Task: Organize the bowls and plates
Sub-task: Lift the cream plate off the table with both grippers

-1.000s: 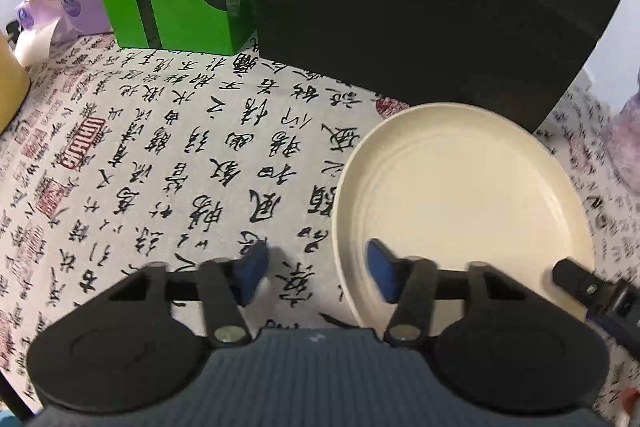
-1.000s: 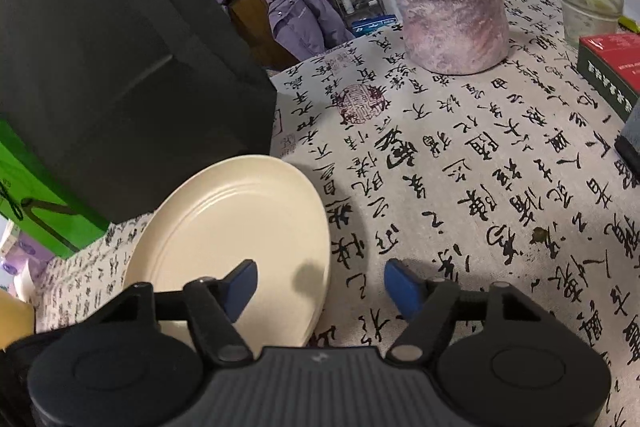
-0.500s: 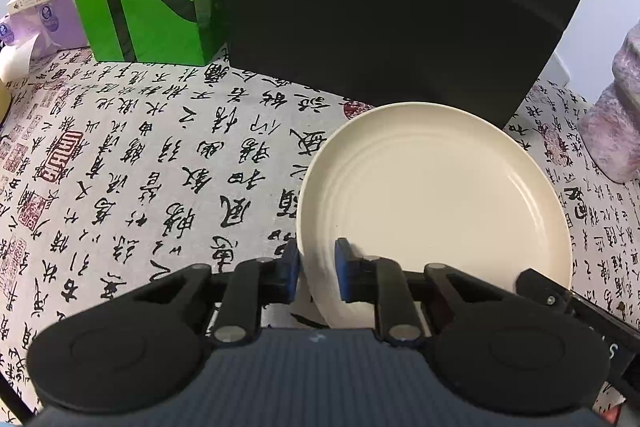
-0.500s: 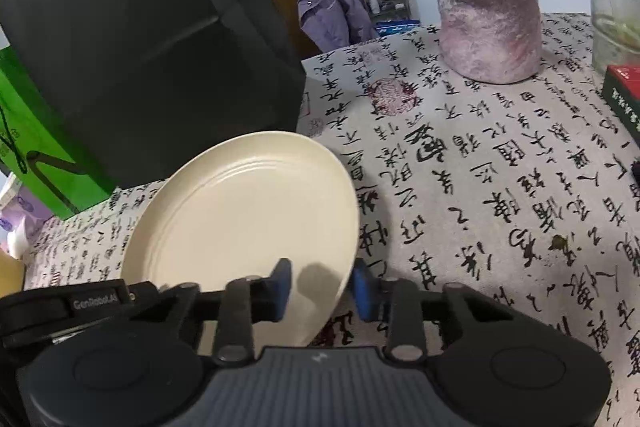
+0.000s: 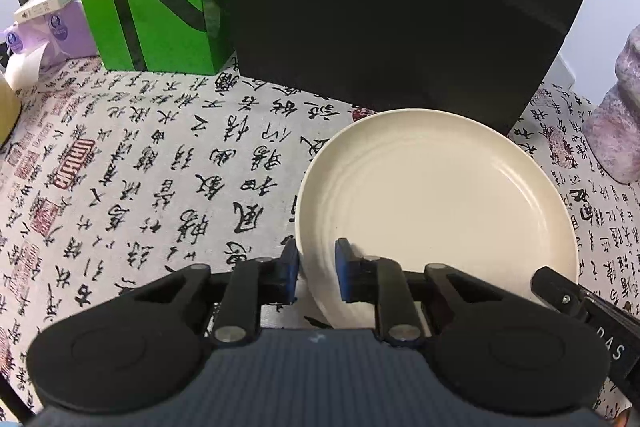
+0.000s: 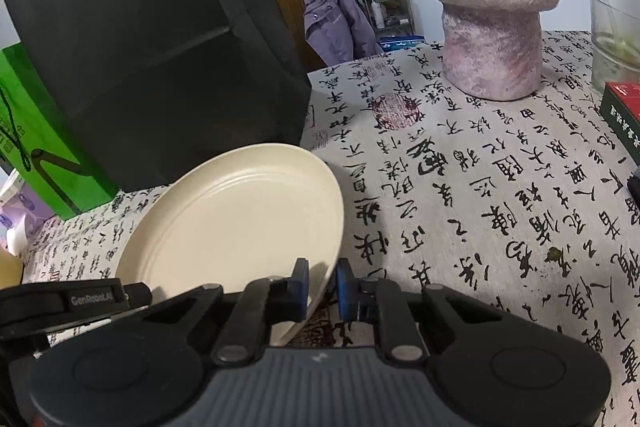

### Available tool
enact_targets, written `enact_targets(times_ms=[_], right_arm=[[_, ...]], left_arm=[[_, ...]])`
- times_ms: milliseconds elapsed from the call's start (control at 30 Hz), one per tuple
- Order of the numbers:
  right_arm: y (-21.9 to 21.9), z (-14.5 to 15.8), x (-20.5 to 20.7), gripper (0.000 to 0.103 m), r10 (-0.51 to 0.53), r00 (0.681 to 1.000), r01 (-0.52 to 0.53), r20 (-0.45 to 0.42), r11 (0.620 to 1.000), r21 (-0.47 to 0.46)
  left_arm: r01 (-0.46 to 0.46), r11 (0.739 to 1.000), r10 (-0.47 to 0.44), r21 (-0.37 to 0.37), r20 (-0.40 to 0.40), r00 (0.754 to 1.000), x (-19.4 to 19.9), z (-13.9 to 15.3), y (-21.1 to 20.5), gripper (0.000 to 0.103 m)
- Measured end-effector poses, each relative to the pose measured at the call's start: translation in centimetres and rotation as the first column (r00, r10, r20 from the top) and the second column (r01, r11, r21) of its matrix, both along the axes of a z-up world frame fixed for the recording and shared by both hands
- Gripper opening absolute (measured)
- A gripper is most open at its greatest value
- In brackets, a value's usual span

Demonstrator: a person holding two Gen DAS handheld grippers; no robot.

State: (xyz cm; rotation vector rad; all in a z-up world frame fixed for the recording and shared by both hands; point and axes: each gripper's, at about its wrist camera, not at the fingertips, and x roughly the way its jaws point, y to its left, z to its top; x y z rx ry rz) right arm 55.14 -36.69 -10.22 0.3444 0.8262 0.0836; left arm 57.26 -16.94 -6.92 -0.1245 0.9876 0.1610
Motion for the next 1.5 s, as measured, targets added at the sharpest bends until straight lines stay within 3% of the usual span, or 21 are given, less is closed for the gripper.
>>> enact_targets(times_ms=[867, 1167, 1500], right_arm=[[0.5, 3.1, -3.0, 0.014, 0.044, 0.992, -0.045, 0.12, 0.999, 0.011], [0.8, 5.5, -5.2, 0.014, 0.042, 0.975, -0.045, 0.216, 0.999, 0.009], [2.8, 7.0, -6.9, 0.014, 0.065, 0.966, -0.064, 0.252, 0.998, -0.013]], left_arm=[[0.058, 0.996, -0.049, -0.074, 0.123, 0.991, -3.6, 4.5, 2.3, 0.019], [0.077, 0.996, -0.067, -0.055, 0.167, 0.984, -5.9, 6.3, 2.7, 0.019], [0.052, 0.997, -0.041, -0.052, 0.192, 0.981, -7.8, 7.9, 4.6, 0.019]])
